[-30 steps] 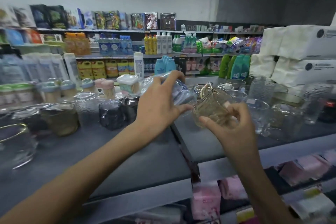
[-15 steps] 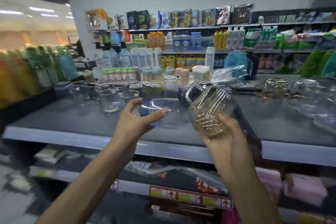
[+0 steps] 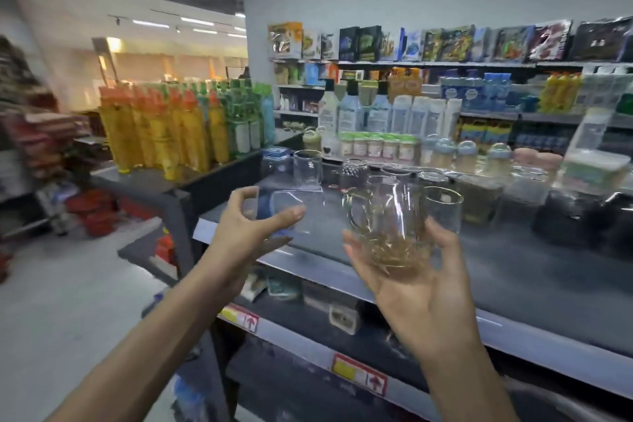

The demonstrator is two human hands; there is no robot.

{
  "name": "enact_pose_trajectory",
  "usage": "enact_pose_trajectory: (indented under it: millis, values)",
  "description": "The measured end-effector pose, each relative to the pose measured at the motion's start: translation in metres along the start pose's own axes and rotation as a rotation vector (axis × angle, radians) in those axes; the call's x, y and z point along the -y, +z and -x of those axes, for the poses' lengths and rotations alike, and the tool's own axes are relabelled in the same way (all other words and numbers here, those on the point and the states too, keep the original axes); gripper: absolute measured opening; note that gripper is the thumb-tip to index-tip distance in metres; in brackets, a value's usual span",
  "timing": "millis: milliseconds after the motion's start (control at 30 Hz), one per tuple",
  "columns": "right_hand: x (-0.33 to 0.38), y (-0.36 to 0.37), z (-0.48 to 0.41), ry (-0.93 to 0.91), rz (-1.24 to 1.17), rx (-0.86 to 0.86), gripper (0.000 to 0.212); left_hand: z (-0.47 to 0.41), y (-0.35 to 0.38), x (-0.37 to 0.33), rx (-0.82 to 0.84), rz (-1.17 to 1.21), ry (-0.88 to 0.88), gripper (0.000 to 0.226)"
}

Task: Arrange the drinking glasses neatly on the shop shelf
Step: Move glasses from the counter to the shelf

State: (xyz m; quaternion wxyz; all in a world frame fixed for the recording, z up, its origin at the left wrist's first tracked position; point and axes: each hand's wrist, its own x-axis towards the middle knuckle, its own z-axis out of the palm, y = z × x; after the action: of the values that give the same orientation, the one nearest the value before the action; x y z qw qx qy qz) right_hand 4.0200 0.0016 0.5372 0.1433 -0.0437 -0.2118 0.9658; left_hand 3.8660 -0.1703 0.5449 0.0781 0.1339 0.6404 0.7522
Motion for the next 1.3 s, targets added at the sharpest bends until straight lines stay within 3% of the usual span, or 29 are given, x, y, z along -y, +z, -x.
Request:
enact_pose_trajectory:
  millis: [133,367,533,633,833,933,1100,1300]
  values:
    - [-0.063,0.027,-0.059,-0.021,-0.025,-0.013,0.057,-0.066,-0.064,0.002,0.045,-0.240,0.145,0.092]
    - [-0.117,0.041,-0.129,-0.138,0.062,-0.080,0.055,-0.166,-0.101,-0.003,0.077,-0.504,0.316,0.094]
    - [-0.126,0.043,-0.148,-0.217,0.109,-0.143,0.053,-0.211,-0.104,-0.003,0.057,-0.316,0.095,0.088]
    - [-0.128,0.042,-0.151,-0.233,0.137,-0.156,0.052,-0.227,-0.106,0.000,0.049,-0.244,0.084,0.083]
    - [-0.132,0.044,-0.151,-0.285,0.184,-0.189,0.039,-0.256,-0.094,0.015,0.084,-0.374,0.069,0.062]
    - [-0.133,0.045,-0.151,-0.312,0.248,-0.188,0.032,-0.270,-0.082,0.020,0.066,-0.446,0.059,0.074]
    - [-0.136,0.044,-0.153,-0.315,0.281,-0.203,0.045,-0.289,-0.067,0.027,0.013,-0.534,0.035,0.082]
    - [-0.135,0.041,-0.157,-0.292,0.245,-0.207,0.044,-0.298,-0.064,0.040,-0.026,-0.581,-0.022,0.087]
